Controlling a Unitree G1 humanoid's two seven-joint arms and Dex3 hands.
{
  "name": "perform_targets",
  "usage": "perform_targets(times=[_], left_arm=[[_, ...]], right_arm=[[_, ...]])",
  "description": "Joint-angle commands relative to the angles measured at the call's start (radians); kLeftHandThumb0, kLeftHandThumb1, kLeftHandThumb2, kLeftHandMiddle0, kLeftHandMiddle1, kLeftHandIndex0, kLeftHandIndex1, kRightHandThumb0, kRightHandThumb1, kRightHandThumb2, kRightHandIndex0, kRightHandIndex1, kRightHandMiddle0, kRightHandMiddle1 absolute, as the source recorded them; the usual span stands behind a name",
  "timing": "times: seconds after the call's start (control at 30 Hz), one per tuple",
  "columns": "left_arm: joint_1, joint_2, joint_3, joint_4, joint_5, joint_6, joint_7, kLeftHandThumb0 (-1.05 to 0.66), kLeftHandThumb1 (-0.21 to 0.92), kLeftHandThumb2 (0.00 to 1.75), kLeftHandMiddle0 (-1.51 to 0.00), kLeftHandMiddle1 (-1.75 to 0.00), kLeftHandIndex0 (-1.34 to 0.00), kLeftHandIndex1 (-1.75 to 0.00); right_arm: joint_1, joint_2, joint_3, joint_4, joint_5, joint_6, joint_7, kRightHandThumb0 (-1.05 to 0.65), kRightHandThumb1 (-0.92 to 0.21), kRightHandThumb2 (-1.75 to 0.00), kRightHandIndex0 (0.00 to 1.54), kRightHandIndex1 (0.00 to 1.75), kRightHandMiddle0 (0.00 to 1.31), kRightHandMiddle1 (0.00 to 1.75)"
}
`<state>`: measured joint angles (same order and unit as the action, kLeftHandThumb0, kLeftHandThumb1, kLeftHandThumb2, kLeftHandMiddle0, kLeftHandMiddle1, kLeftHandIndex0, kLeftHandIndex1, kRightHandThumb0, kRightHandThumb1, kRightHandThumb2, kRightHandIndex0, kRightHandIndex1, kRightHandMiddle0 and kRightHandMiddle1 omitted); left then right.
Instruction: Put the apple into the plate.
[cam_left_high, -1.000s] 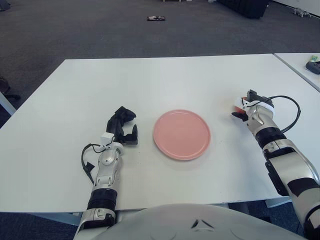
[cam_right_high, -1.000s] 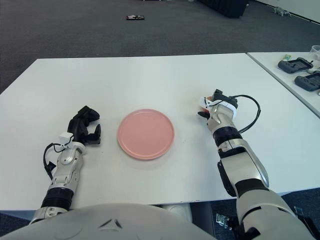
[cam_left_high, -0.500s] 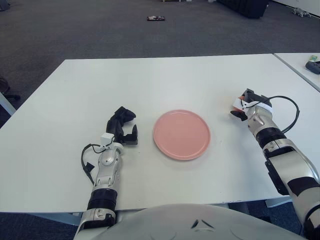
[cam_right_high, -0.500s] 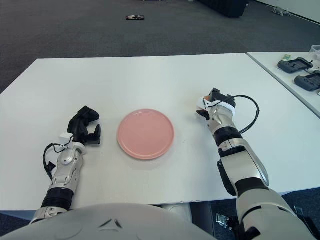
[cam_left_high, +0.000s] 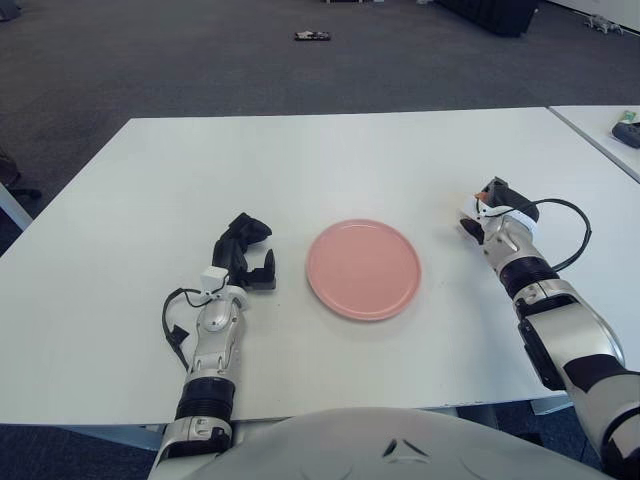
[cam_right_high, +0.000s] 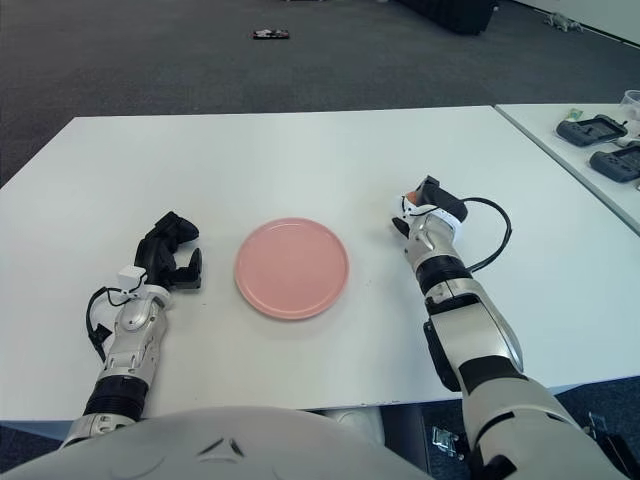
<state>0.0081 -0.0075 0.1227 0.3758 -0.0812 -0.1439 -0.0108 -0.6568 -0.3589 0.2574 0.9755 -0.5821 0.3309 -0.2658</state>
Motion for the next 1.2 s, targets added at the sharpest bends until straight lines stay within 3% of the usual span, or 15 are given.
perform_targets(times=[0.0,0.3,0.63,0.73,0.83,0.93,1.0,1.17], left_arm=[[0.031,-0.005,0.005,0.041,-0.007,0.052,0.007,-0.01,-0.09,1.75,-0.92,-1.75,-0.72,-1.65],[0.03,-0.003,0.006,0.042,-0.009,0.048,0.003,-0.01,-0.09,1.75,-0.92,-1.75,-0.73,-1.65],[0.026,0.001,0.008,0.046,-0.009,0.053,0.002,-0.01,-0.09,1.75,-0.92,-1.75,-0.73,-1.65],[0.025,-0.002,0.012,0.047,-0.014,0.051,0.001,-0.01,-0.09,1.75,-0.92,-1.75,-0.73,-1.65],[0.025,-0.003,0.012,0.047,-0.017,0.05,0.002,-0.01,-0.09,1.75,-0.92,-1.75,-0.73,-1.65],[0.024,-0.002,0.009,0.047,-0.014,0.048,0.002,-0.01,-0.09,1.75,-0.92,-1.75,-0.73,-1.65],[0.023,-0.001,0.008,0.047,-0.013,0.047,0.001,-0.01,-0.09,1.75,-0.92,-1.75,-0.73,-1.65],[0.025,-0.004,0.005,0.042,-0.013,0.046,0.001,-0.01,-0.09,1.75,-0.92,-1.75,-0.73,-1.64]], right_arm=[[0.021,0.015,-0.022,0.016,0.039,-0.028,-0.011,-0.01,0.02,-1.66,0.9,1.64,0.64,1.74],[0.035,0.018,-0.075,0.004,0.107,-0.094,-0.079,-0.01,0.03,-1.67,0.93,1.61,0.64,1.75],[0.091,0.035,-0.182,-0.061,0.231,-0.277,-0.13,0.0,0.08,-1.72,0.95,1.62,0.67,1.75],[0.103,0.073,-0.258,-0.131,0.321,-0.321,-0.133,0.0,0.08,-1.74,0.94,1.65,0.68,1.75],[0.109,0.085,-0.279,-0.167,0.348,-0.325,-0.132,0.0,0.07,-1.74,0.91,1.7,0.67,1.75],[0.113,0.11,-0.35,-0.165,0.451,-0.379,-0.073,0.0,0.07,-1.75,0.91,1.71,0.67,1.75],[0.114,0.128,-0.374,-0.192,0.49,-0.384,-0.053,0.0,0.07,-1.75,0.91,1.7,0.67,1.75],[0.15,0.209,-0.378,-0.437,0.552,-0.299,-0.02,0.0,0.08,-1.75,0.94,1.67,0.68,1.75]])
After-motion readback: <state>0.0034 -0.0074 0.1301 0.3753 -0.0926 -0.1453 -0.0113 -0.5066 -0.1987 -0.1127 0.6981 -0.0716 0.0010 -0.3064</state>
